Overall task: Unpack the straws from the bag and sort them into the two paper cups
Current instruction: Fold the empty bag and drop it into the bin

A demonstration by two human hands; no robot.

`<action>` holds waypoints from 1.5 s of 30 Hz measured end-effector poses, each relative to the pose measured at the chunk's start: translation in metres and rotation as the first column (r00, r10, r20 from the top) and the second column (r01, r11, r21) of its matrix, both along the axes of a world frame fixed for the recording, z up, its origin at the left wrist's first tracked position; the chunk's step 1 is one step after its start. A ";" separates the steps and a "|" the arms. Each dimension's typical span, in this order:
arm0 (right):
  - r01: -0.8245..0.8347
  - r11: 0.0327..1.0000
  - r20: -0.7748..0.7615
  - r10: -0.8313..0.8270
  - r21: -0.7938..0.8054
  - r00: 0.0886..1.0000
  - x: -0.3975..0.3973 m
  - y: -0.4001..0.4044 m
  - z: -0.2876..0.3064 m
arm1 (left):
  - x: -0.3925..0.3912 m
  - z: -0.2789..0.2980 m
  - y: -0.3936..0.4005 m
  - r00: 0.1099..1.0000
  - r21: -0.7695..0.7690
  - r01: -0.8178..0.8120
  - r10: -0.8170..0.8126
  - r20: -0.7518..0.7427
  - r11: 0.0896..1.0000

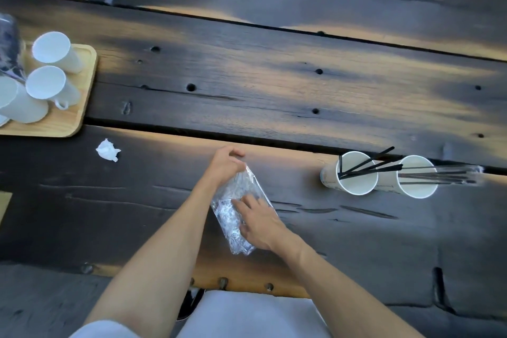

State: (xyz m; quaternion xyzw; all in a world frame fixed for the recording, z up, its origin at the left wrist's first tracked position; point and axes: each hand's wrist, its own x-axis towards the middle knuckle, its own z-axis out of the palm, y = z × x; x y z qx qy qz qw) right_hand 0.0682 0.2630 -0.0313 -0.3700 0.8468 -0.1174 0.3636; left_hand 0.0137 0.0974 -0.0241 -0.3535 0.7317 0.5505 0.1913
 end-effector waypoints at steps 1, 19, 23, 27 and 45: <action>-0.001 1.000 0.005 0.001 0.002 1.000 0.000 0.000 0.000 | -0.002 0.000 0.001 1.000 -0.017 0.021 -0.020 0.008 1.000; 0.026 0.998 0.076 -0.022 -0.054 0.997 -0.005 0.003 -0.001 | 0.043 -0.006 -0.006 0.832 -0.577 0.415 -0.550 -0.072 0.703; 0.344 0.936 0.049 -0.341 -0.078 0.939 -0.006 0.015 0.001 | 0.067 -0.012 -0.018 0.880 -0.570 0.407 -0.474 0.034 0.714; 0.624 0.781 -0.161 -0.614 0.010 0.772 -0.015 0.032 0.003 | 0.071 -0.009 -0.011 0.910 -0.556 0.361 -0.414 0.034 0.748; 0.456 0.880 0.404 -0.371 -0.135 0.836 -0.066 0.039 0.056 | 0.100 0.018 -0.015 0.988 0.109 0.007 0.010 -0.151 0.994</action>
